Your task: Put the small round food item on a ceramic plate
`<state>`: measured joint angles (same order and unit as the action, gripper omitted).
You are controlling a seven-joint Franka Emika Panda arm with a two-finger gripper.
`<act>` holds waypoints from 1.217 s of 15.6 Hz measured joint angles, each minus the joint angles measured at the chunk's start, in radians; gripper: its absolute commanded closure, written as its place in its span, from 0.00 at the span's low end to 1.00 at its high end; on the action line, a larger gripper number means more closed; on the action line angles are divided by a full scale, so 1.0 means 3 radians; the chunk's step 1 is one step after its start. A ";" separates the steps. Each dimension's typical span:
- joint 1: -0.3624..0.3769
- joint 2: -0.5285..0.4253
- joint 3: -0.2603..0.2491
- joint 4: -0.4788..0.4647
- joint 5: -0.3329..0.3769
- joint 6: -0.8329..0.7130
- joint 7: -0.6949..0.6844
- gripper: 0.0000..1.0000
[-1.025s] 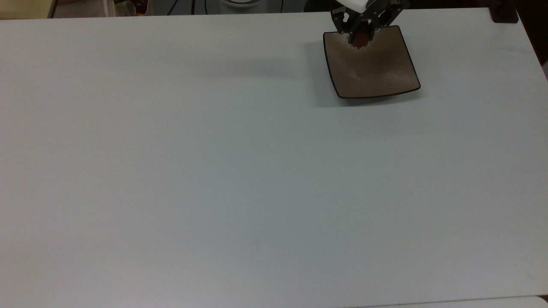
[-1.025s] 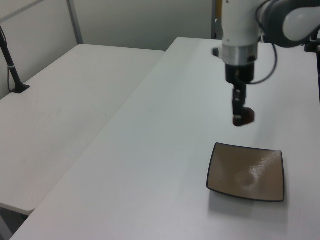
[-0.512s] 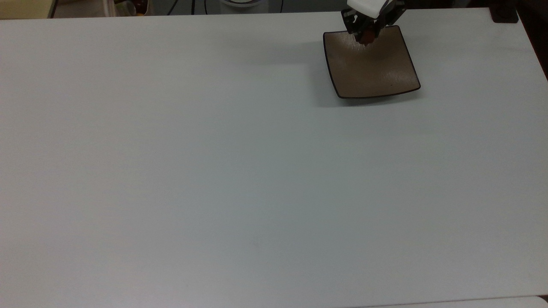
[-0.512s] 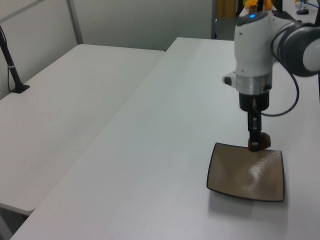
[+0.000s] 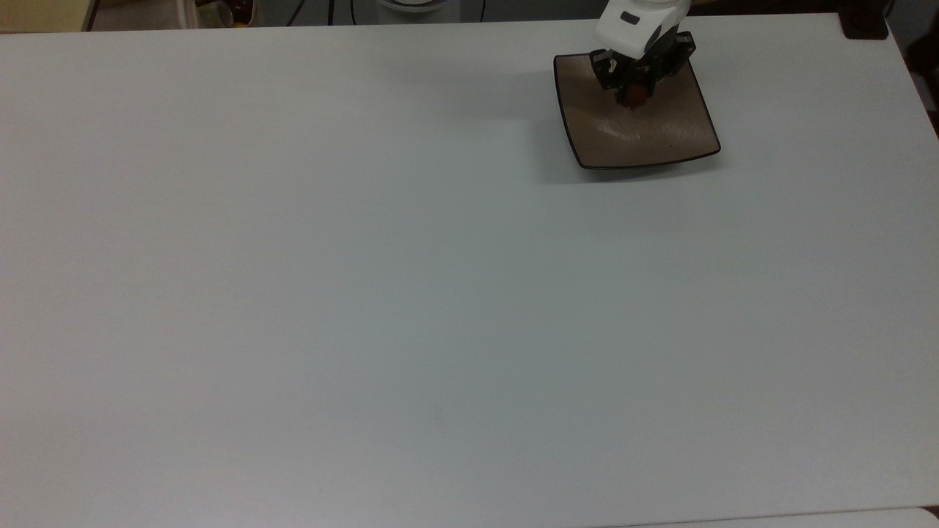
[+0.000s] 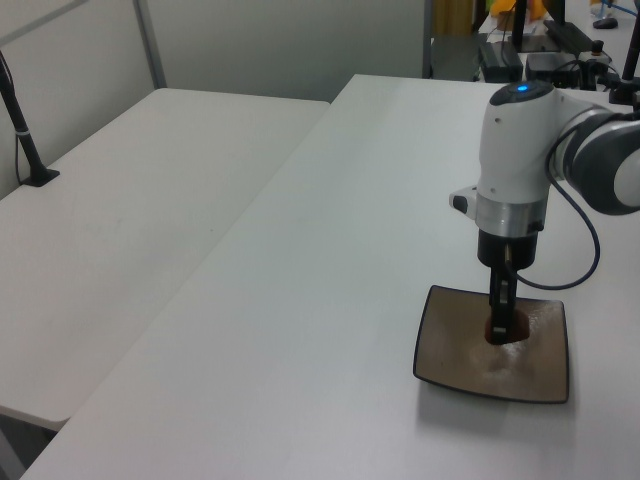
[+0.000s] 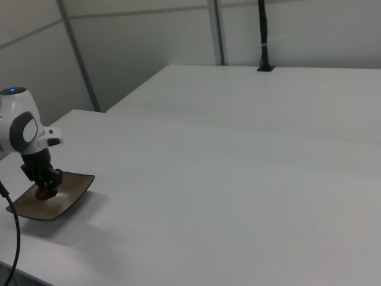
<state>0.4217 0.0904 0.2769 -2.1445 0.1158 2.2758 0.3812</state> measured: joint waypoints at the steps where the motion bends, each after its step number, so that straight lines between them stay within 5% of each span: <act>1: -0.0001 0.0005 0.0000 -0.0042 0.0000 0.0086 0.0000 0.58; 6: -0.0001 0.0006 0.0003 -0.0161 -0.0017 0.0282 0.0000 0.53; 12: -0.0002 0.0035 0.0004 -0.0174 -0.0019 0.0332 0.0000 0.00; 19: -0.0108 0.0015 0.0004 0.0020 -0.0021 0.0208 0.0092 0.00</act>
<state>0.3894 0.0949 0.2782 -2.1385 0.1094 2.3383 0.4087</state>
